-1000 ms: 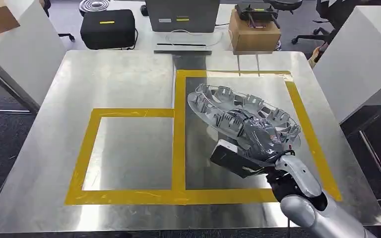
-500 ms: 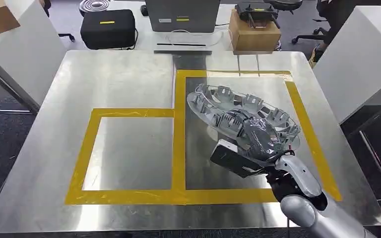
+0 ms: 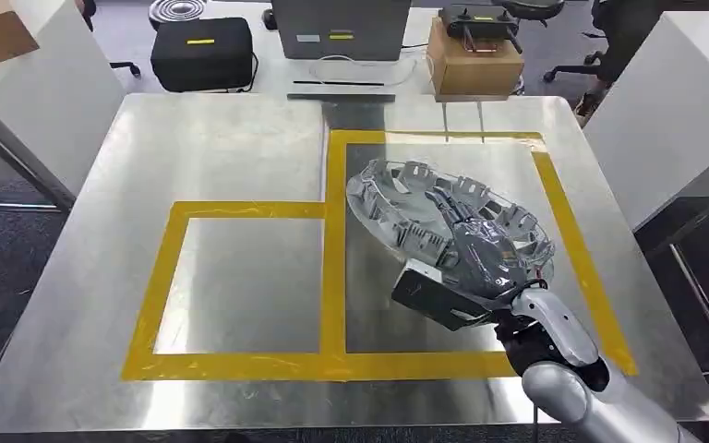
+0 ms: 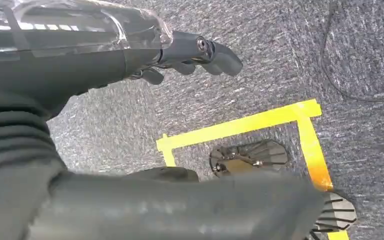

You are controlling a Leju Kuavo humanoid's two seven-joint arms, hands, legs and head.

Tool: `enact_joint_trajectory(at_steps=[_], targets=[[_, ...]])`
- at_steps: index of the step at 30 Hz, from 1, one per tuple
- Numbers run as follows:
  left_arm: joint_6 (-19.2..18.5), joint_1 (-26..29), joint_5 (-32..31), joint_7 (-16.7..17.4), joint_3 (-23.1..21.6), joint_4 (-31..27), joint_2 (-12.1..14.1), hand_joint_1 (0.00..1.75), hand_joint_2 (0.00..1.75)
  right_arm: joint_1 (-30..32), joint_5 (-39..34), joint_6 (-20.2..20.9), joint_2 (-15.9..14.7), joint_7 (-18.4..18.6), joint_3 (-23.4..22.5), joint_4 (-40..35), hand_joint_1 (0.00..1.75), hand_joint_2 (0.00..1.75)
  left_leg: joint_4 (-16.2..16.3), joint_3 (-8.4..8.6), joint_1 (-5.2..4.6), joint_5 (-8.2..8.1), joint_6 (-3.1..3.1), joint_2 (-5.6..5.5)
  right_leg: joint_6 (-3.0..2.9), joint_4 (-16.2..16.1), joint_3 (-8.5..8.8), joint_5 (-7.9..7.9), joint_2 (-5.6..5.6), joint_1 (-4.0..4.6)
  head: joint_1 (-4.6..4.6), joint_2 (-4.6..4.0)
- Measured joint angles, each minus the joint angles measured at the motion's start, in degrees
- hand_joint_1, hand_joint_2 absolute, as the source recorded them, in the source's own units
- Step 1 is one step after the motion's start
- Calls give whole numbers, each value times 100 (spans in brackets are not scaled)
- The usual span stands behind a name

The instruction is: Take the parts from the cabinet and place them on the table.

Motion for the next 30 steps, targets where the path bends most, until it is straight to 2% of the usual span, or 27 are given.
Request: enact_joint_trajectory(at_steps=[30], targets=[[-7, 0, 24, 37, -2, 0, 9, 0, 0, 0, 2, -15, 7, 0, 0, 0, 0, 175, 0, 0, -1, 0, 0, -10, 0, -1, 3, 0, -2, 0, -2, 0]])
